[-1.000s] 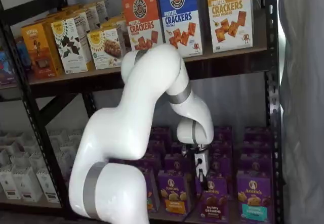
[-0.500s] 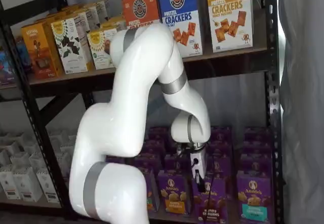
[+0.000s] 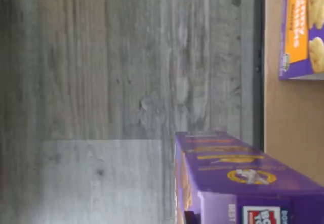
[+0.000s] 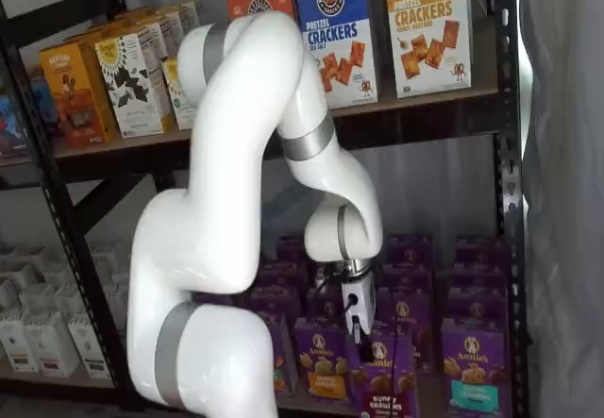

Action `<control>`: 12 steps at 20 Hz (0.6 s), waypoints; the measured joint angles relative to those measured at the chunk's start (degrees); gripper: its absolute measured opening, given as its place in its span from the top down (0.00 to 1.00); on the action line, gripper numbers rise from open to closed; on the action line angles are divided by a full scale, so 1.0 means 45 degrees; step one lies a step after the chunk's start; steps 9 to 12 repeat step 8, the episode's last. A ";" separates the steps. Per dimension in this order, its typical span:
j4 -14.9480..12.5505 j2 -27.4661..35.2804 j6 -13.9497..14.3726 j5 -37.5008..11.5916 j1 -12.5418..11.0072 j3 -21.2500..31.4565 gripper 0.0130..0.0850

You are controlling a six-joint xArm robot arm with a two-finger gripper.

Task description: Pick up the purple box with a brown patch in the center, on the bottom shelf, the fifth box from the left

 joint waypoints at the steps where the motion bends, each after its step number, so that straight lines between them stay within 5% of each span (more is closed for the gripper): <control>1: -0.0054 -0.0253 0.0060 0.0021 0.0007 0.0241 0.78; 12: 0.0070 -0.1906 0.0036 0.0405 0.0104 0.1668 0.78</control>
